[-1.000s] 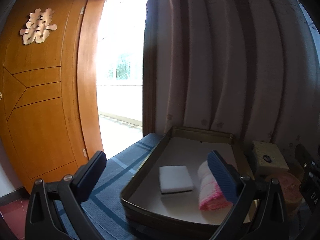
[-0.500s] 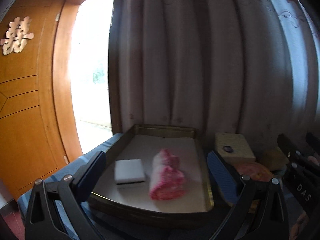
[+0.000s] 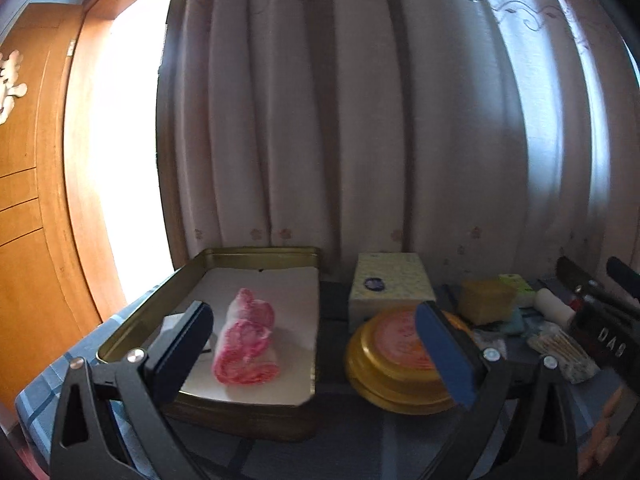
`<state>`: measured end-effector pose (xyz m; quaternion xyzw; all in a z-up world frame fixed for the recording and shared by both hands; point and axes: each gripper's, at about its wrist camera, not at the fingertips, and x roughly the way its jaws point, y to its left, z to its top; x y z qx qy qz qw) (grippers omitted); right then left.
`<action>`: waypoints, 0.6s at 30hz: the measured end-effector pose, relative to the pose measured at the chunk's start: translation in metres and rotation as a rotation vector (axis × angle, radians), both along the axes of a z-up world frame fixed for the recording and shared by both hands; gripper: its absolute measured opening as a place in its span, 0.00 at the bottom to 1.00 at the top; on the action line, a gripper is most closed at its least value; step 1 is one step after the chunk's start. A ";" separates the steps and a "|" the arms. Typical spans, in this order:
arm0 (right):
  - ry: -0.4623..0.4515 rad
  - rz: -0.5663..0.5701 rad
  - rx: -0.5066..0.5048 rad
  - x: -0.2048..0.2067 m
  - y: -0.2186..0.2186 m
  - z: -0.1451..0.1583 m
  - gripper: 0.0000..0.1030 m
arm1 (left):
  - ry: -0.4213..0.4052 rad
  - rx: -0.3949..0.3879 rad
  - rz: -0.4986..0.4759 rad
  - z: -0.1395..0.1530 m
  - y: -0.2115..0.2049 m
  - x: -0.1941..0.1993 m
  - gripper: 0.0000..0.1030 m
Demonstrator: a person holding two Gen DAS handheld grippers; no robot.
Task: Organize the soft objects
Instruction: 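Move the right gripper back over the remaining objects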
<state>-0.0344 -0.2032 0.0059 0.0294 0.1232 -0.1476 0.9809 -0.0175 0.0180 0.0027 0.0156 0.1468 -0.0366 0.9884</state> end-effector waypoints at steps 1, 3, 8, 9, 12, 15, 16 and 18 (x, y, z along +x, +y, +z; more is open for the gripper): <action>0.002 -0.011 0.004 -0.003 -0.006 0.000 0.83 | -0.001 0.002 -0.006 0.000 -0.002 -0.002 0.99; 0.012 -0.041 0.017 -0.009 -0.023 -0.001 0.83 | 0.001 0.005 -0.020 0.001 -0.007 -0.003 1.00; 0.033 -0.109 0.045 -0.023 -0.061 -0.003 0.83 | 0.005 0.019 -0.055 -0.001 -0.020 -0.004 1.00; 0.034 -0.111 0.055 -0.025 -0.065 -0.003 0.83 | 0.005 0.022 -0.062 -0.001 -0.023 -0.004 1.00; 0.038 -0.120 0.062 -0.032 -0.079 -0.003 0.83 | 0.007 0.040 -0.085 -0.001 -0.033 -0.006 1.00; 0.047 -0.110 0.051 -0.039 -0.084 -0.003 0.83 | 0.009 0.062 -0.115 -0.001 -0.043 -0.009 1.00; 0.052 -0.104 0.047 -0.040 -0.084 -0.003 0.83 | 0.009 0.071 -0.125 -0.001 -0.047 -0.010 1.00; 0.068 -0.077 0.037 -0.042 -0.084 -0.004 0.73 | 0.009 0.091 -0.145 -0.001 -0.055 -0.012 1.00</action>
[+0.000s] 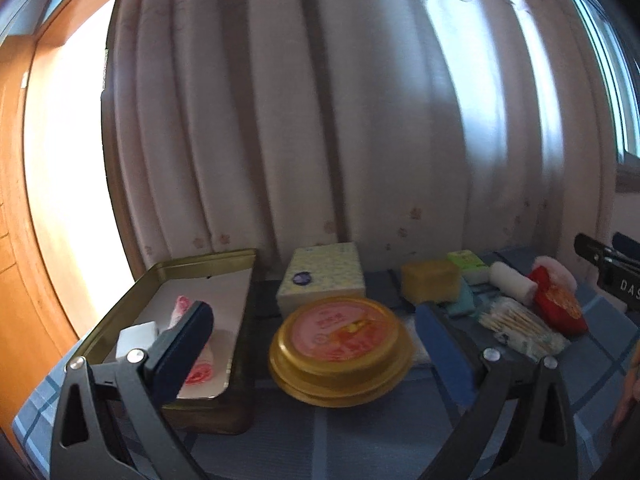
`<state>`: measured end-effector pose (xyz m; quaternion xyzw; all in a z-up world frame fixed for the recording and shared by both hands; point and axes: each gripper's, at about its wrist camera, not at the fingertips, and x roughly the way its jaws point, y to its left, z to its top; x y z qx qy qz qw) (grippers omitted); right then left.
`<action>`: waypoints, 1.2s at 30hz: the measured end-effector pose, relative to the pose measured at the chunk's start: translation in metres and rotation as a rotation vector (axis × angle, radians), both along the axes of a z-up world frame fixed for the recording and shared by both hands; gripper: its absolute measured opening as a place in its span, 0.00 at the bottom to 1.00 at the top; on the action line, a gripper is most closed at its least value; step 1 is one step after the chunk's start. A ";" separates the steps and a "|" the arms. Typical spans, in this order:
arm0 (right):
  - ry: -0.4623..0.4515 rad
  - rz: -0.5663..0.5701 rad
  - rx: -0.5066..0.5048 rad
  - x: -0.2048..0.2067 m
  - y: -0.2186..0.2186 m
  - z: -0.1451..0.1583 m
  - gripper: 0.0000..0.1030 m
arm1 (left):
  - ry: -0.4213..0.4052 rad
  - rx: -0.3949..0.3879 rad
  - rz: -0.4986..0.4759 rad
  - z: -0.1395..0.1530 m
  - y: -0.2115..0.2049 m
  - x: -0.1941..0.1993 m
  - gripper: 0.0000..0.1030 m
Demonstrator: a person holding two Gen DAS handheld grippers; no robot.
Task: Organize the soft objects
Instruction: 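Move the right gripper back over the remaining objects, then grasp the clear plastic bag with the right gripper and lift it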
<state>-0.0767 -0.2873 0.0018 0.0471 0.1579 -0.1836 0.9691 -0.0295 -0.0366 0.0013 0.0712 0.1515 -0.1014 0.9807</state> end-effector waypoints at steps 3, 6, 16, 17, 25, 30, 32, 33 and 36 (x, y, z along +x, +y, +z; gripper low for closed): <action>0.045 0.068 0.014 0.007 0.006 -0.001 0.61 | 0.007 0.015 -0.020 0.000 -0.007 -0.002 0.99; 0.100 0.216 0.165 0.022 0.014 -0.008 0.60 | 0.014 0.002 -0.003 0.000 -0.008 -0.002 0.99; 0.373 0.451 0.412 0.105 0.066 -0.050 0.50 | 0.018 -0.132 0.134 0.000 0.028 -0.002 0.99; 0.388 0.444 0.411 0.109 0.069 -0.052 0.50 | 0.015 -0.130 0.129 0.000 0.028 -0.003 0.99; 0.452 0.490 0.381 0.119 0.082 -0.057 0.18 | 0.013 -0.117 0.106 0.000 0.025 -0.004 0.99; 0.277 0.522 0.323 0.087 0.069 -0.033 0.15 | 0.013 -0.097 0.100 0.000 0.020 -0.004 0.99; 0.216 0.488 0.252 0.071 0.061 -0.023 0.15 | 0.023 -0.096 0.090 0.000 0.017 -0.003 0.99; 0.186 0.462 0.225 0.062 0.053 -0.018 0.15 | 0.028 -0.096 0.085 0.000 0.015 -0.002 0.99; 0.125 0.354 0.172 0.042 0.022 -0.010 0.15 | 0.031 -0.077 0.050 -0.001 0.002 -0.004 0.99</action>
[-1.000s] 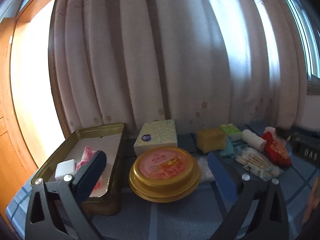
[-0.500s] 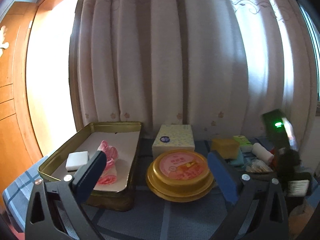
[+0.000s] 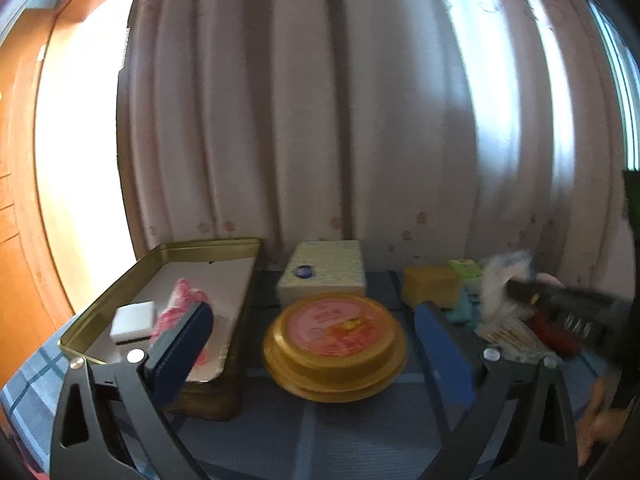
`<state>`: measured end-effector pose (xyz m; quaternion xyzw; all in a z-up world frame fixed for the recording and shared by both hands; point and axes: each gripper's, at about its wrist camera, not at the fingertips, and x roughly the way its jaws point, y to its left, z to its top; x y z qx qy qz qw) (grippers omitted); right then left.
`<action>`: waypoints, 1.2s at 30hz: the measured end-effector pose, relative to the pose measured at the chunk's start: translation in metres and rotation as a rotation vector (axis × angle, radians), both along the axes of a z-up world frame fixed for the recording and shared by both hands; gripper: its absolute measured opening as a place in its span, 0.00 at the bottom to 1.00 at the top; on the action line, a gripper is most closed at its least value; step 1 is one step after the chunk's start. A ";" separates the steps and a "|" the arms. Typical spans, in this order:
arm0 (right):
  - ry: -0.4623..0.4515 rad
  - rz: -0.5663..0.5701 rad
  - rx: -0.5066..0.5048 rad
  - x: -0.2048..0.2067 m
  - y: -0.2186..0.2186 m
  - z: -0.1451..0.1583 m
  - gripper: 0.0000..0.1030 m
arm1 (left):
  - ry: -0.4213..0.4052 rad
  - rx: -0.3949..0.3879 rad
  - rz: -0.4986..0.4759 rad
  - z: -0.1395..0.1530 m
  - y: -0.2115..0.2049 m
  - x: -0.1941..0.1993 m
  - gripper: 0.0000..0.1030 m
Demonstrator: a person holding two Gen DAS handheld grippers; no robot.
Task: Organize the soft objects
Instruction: 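Grasp the clear plastic bag with the right gripper and lift it, then grasp the cotton swab bag with the left gripper while the right gripper holds the plastic bag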
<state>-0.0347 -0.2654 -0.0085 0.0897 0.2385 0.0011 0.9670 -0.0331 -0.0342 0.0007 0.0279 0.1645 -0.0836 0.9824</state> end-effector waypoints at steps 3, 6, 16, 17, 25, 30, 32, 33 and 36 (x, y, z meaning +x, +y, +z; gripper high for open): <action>-0.017 -0.107 -0.032 -0.009 -0.033 0.002 0.15 | 0.019 0.018 -0.067 -0.001 -0.022 -0.003 0.99; -0.032 -0.180 -0.005 -0.022 -0.060 0.003 0.15 | 0.080 0.017 -0.160 -0.004 -0.052 -0.002 0.99; -0.157 -0.245 -0.034 -0.046 -0.063 0.008 0.15 | 0.296 -0.011 -0.301 -0.019 -0.133 0.023 0.96; -0.161 -0.244 -0.034 -0.046 -0.062 0.008 0.15 | 0.326 -0.003 -0.297 -0.022 -0.140 0.027 0.95; -0.173 -0.251 0.029 -0.049 -0.074 0.006 0.15 | 0.578 -0.079 -0.193 -0.051 -0.154 0.062 0.90; -0.172 -0.251 0.035 -0.048 -0.073 0.006 0.15 | 0.593 -0.022 -0.190 -0.054 -0.171 0.052 0.90; -0.172 -0.251 0.031 -0.048 -0.072 0.006 0.15 | 0.597 0.037 -0.209 -0.058 -0.178 0.047 0.85; -0.172 -0.252 0.030 -0.048 -0.072 0.005 0.15 | 0.596 0.047 -0.218 -0.059 -0.180 0.044 0.79; -0.171 -0.259 0.029 -0.049 -0.073 0.005 0.15 | 0.580 0.013 -0.239 -0.058 -0.173 0.041 0.38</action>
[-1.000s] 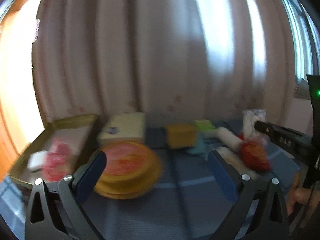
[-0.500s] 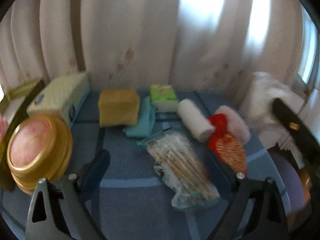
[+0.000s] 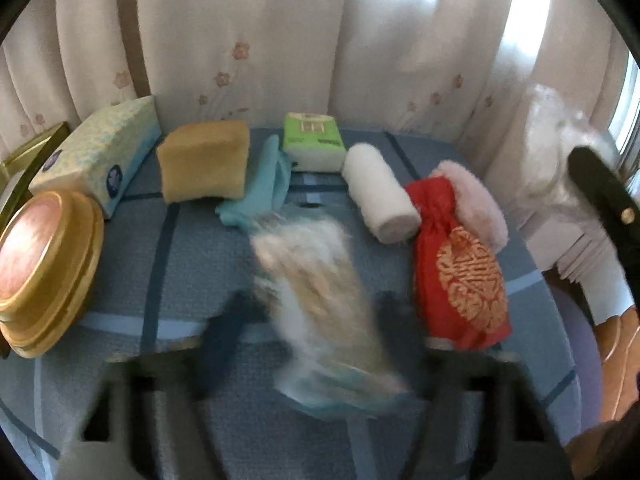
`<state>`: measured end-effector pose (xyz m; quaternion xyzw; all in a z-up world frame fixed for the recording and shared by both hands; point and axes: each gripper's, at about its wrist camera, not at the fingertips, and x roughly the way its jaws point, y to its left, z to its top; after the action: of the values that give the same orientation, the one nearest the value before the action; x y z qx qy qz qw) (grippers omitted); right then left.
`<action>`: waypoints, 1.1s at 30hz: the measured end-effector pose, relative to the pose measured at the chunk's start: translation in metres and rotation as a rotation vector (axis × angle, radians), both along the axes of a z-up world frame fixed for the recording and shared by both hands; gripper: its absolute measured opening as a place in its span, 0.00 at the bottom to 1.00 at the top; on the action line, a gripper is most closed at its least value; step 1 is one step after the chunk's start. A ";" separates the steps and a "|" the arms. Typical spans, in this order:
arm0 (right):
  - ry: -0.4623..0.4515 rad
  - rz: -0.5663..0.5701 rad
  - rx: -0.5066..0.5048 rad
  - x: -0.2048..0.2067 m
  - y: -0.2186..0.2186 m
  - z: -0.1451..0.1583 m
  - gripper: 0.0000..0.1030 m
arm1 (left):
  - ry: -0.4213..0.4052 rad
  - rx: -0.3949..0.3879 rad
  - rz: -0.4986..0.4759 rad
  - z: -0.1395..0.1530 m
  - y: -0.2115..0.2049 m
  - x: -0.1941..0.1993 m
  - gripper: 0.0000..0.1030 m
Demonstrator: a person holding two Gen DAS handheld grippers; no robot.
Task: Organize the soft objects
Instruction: 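Grasp the cotton swab bag with the left gripper while the right gripper holds the plastic bag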
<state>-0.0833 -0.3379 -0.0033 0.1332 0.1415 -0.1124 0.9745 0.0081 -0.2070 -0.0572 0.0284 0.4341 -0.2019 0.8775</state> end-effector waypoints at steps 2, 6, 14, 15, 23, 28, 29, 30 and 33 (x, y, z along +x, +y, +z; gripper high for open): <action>0.002 -0.004 -0.001 0.000 0.000 0.000 0.15 | 0.005 -0.036 -0.006 0.000 0.012 -0.001 0.33; 0.003 -0.019 -0.014 -0.001 0.003 0.001 0.15 | 0.022 -0.115 0.001 0.001 0.036 0.002 0.30; 0.016 -0.064 -0.078 -0.002 0.012 0.003 0.15 | -0.232 -0.162 0.068 0.034 0.097 -0.013 0.30; 0.017 -0.070 -0.094 -0.002 0.014 0.004 0.15 | -0.262 -0.157 0.076 0.036 0.102 -0.014 0.30; 0.039 -0.097 -0.179 0.000 0.032 0.005 0.15 | -0.499 -0.069 0.117 0.054 0.138 -0.021 0.30; 0.037 -0.103 -0.174 0.000 0.045 0.006 0.15 | -0.536 -0.077 0.127 0.057 0.159 -0.025 0.30; 0.037 -0.104 -0.176 0.000 0.050 0.006 0.15 | -0.542 -0.083 0.123 0.057 0.161 -0.028 0.30; 0.036 -0.101 -0.181 0.001 0.055 0.006 0.15 | -0.546 -0.086 0.121 0.056 0.163 -0.029 0.30; 0.038 -0.078 -0.189 0.005 0.072 0.006 0.15 | -0.558 -0.089 0.122 0.056 0.168 -0.033 0.30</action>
<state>-0.0784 -0.2658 0.0024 0.0438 0.1435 -0.1657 0.9747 -0.0248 -0.0388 -0.0015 0.0184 0.1673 -0.1518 0.9740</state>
